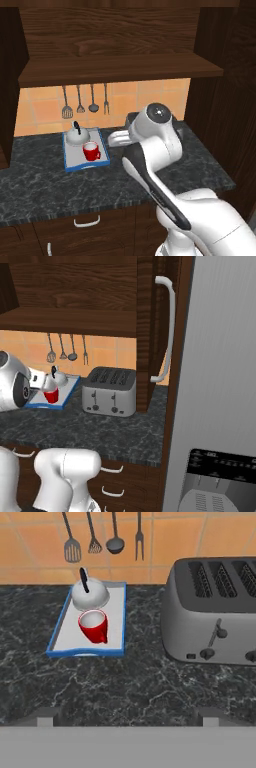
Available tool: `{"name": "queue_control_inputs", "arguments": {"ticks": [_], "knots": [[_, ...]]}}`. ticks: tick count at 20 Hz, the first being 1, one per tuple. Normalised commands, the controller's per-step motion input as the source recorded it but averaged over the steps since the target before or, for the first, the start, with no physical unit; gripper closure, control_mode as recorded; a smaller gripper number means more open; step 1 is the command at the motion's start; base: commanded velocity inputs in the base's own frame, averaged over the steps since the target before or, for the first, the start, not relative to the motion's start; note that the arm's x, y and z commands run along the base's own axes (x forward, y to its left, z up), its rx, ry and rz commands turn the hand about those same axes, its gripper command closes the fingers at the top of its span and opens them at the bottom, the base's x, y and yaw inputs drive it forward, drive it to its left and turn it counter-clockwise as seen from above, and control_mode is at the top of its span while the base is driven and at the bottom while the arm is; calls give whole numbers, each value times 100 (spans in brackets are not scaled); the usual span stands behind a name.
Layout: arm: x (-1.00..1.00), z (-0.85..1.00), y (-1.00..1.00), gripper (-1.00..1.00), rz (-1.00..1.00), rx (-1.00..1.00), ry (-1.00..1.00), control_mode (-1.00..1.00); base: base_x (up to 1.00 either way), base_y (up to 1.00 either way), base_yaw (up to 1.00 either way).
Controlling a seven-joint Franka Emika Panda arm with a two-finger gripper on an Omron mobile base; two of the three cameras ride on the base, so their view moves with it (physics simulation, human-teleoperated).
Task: Pick the kettle from the counter and place it on the tray. Then pick the mug from the cabinet and place it on the tray. Then close the cabinet doors.
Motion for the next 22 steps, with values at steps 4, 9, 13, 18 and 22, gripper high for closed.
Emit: {"name": "queue_control_inputs", "arguments": {"ticks": [4,9,13,18,22], "knots": [[-79,16,-33,-100,0,0,-6,-100,0,0,0],[-65,32,-29,-100,-4,0,-7,-100,0,0,0],[-49,39,-27,-100,-13,0,-10,-100,0,0,0],[-23,32,-38,-100,-24,0,-16,-100,0,0,0],[-29,23,-26,-100,-25,0,-33,-100,0,0,0]]}}
